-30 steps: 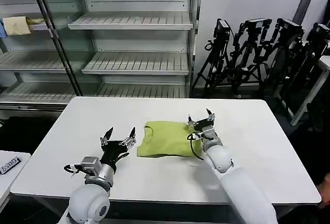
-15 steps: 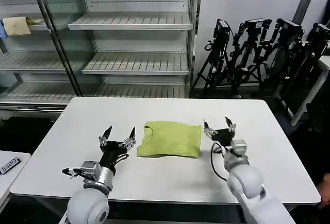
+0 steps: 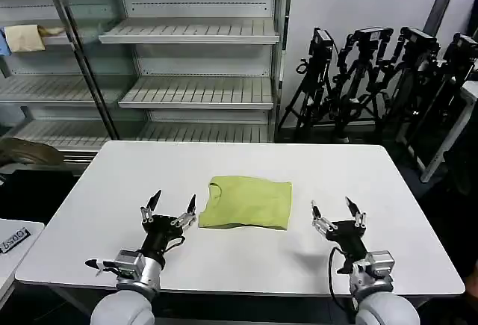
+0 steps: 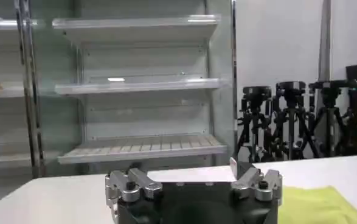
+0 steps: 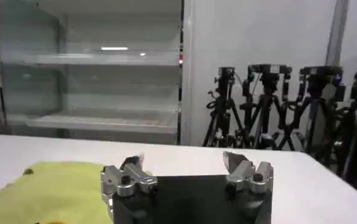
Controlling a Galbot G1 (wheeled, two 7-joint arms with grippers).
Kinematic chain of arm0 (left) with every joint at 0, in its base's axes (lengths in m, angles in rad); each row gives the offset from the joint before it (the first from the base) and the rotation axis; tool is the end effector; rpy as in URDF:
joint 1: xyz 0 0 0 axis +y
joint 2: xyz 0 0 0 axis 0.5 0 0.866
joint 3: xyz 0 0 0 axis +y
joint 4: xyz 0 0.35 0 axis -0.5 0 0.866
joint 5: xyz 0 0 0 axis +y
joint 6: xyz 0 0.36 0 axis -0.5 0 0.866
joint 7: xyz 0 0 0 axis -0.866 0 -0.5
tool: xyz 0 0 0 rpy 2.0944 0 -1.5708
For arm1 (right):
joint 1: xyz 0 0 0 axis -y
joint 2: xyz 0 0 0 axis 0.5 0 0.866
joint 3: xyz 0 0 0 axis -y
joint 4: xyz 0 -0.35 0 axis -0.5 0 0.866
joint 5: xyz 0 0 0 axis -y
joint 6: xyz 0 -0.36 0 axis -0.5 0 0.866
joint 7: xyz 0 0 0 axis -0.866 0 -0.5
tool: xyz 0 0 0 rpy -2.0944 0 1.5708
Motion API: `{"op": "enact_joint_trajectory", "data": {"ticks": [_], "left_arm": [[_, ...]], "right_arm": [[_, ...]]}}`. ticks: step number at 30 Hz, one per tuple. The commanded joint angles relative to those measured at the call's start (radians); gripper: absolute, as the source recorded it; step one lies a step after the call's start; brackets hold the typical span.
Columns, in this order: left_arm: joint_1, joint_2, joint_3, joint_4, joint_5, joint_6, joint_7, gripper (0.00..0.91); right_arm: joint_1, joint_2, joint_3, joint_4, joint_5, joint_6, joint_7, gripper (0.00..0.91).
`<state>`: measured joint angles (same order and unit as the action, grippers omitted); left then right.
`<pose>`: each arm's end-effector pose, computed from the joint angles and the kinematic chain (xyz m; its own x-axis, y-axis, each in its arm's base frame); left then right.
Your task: Fold and organize the clothes.
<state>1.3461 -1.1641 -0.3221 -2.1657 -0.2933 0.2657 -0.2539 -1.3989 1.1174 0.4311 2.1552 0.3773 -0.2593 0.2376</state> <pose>0.2321 0.0038 -0.2387 -0.9897 0.1280 0.0644 0.1311 0.9903 0.0467 0.2296 -0.0414 -0.2422 -0.9916 -0.0766 0.1042 -0.0812 0.9959 -0.0400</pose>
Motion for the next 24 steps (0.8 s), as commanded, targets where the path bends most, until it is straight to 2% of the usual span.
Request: {"op": "enact_joint_trajectory", "data": {"ticks": [1,17,24], "left_arm": [[0.065,-0.004,-0.014,-0.021,0.040,-0.009,0.023,0.907],[0.088,-0.022,-0.042,-0.020,0.054,-0.016,0.040,0.907],[0.101,-0.037,-0.047,-0.030,0.065,-0.020,0.050,0.907]], "right_arm": [[-0.144,0.018,0.056,0.079,-0.068,0.043,-0.007,0.907],[-0.168,0.046,0.040,0.090,-0.093,0.070,-0.021,0.907],[-0.180,0.052,0.024,0.116,-0.123,0.080,-0.010,0.907]]}}
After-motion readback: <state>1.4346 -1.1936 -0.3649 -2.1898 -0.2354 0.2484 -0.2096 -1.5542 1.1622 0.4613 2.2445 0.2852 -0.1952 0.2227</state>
